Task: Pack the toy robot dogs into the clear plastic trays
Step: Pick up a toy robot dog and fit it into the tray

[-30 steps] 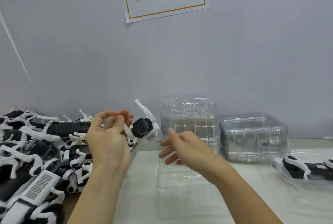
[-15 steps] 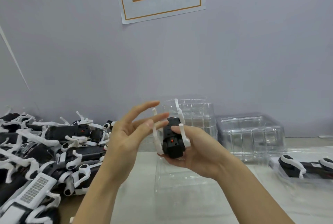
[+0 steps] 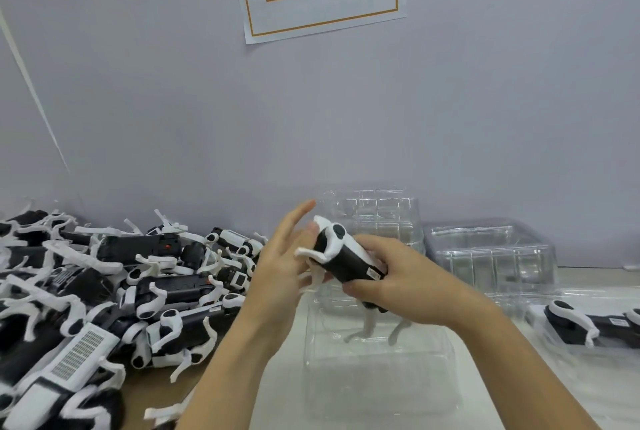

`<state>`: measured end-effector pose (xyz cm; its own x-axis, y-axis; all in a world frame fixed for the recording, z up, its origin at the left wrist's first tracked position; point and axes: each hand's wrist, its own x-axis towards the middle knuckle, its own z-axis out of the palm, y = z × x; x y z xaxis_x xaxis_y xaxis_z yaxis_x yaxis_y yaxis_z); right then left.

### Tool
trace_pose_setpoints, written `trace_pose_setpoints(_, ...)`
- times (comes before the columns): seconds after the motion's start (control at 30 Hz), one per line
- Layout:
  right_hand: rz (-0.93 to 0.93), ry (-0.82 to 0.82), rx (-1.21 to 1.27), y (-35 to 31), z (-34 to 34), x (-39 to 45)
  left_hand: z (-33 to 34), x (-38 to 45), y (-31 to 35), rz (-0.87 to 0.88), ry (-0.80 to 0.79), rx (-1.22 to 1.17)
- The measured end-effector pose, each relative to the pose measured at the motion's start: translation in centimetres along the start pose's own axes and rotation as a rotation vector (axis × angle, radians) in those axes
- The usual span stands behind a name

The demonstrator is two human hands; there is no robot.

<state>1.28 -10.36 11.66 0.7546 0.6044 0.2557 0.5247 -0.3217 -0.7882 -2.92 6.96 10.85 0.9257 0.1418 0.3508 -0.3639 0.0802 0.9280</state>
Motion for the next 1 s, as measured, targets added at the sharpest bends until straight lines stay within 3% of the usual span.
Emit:
trace_pose_setpoints(0.13,-0.022,0.048,-0.183,0.4,-0.4,0.1,0.3,-0.2,-0.5,0.075,-0.003,0.012)
trace_pose_setpoints(0.27,-0.098,0.127,-0.138,1.1,0.3,0.5,0.9,-0.1,-1.1,0.137,0.059,0.009)
trace_pose_setpoints(0.47,-0.113,0.337,-0.221,2.8,0.8,1.3,1.9,1.5,-1.3,0.056,0.100,0.128)
trace_pose_setpoints(0.6,-0.039,0.437,-0.198,4.3,-0.1,1.3,0.7,1.9,-3.3,0.025,0.303,0.204)
trace_pose_setpoints(0.77,-0.028,0.432,-0.106,5.0,-0.8,1.1,-2.1,0.7,-8.2,-0.130,0.387,0.233)
trace_pose_setpoints(1.0,-0.008,0.278,-0.122,5.3,0.4,1.1,-2.5,0.8,-12.2,-0.300,0.271,0.121)
